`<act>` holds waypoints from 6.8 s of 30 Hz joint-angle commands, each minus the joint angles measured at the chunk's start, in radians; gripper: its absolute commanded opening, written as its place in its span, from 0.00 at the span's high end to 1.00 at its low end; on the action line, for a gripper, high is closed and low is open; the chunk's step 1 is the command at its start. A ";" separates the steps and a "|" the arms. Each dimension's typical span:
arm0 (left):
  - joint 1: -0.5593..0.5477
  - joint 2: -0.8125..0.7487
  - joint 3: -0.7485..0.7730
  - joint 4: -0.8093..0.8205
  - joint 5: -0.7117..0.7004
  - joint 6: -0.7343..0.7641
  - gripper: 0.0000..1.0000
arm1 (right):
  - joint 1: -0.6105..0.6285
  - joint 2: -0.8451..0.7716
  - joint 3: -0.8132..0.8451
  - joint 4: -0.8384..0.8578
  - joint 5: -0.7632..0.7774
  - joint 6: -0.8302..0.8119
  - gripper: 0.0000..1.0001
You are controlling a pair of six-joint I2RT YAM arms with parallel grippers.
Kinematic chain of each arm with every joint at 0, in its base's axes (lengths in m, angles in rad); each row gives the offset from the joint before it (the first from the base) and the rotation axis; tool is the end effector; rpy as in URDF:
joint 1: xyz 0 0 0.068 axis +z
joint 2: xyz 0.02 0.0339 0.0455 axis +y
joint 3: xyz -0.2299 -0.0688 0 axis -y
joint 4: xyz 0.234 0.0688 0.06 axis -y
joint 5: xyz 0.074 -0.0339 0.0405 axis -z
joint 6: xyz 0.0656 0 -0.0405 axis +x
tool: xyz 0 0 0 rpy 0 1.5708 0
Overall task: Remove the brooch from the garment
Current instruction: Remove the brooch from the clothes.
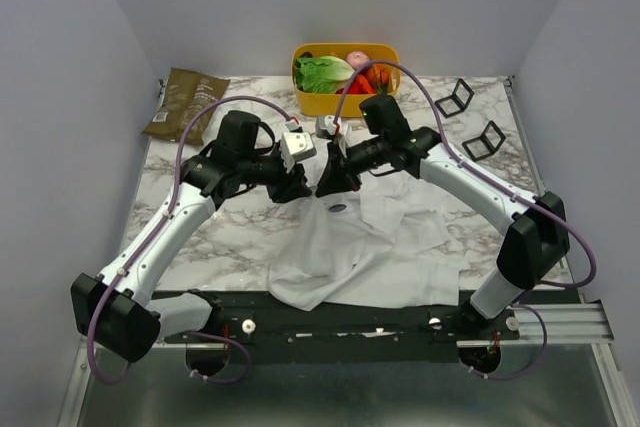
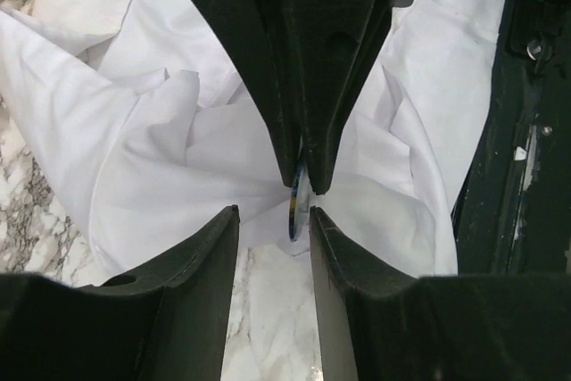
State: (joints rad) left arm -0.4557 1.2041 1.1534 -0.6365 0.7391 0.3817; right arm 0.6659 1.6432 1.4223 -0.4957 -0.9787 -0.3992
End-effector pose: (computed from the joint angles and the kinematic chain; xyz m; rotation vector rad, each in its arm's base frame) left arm 0.2221 -0.1581 0.2985 1.2318 1.8009 -0.8683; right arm 0.2506 0.2661 0.2774 -1.5238 1.5704 1.2512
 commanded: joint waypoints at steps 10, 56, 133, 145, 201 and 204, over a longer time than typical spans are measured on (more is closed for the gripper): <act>0.000 0.014 -0.003 0.018 -0.004 -0.003 0.57 | 0.004 -0.054 -0.002 -0.026 -0.020 -0.032 0.99; 0.009 -0.081 -0.055 0.133 -0.030 -0.107 1.00 | 0.003 -0.108 -0.036 -0.058 0.167 -0.079 0.50; 0.005 0.029 0.111 -0.170 -0.225 0.017 1.00 | 0.093 -0.138 -0.089 0.098 0.590 -0.063 0.99; -0.098 0.138 0.226 -0.368 -0.497 0.005 1.00 | 0.093 -0.126 -0.092 0.097 0.525 -0.041 0.40; -0.169 0.272 0.551 -0.735 -0.055 0.005 1.00 | -0.040 -0.169 -0.215 0.328 -0.339 0.273 0.20; -0.173 0.267 0.549 -0.741 -0.044 0.016 1.00 | -0.074 -0.172 -0.241 0.456 -0.399 0.396 0.20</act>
State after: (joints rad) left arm -0.6140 1.4815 1.6745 -1.3296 0.6060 0.3691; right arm 0.6323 1.4662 1.2152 -0.2020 -1.2606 -0.1436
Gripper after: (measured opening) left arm 0.012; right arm 0.798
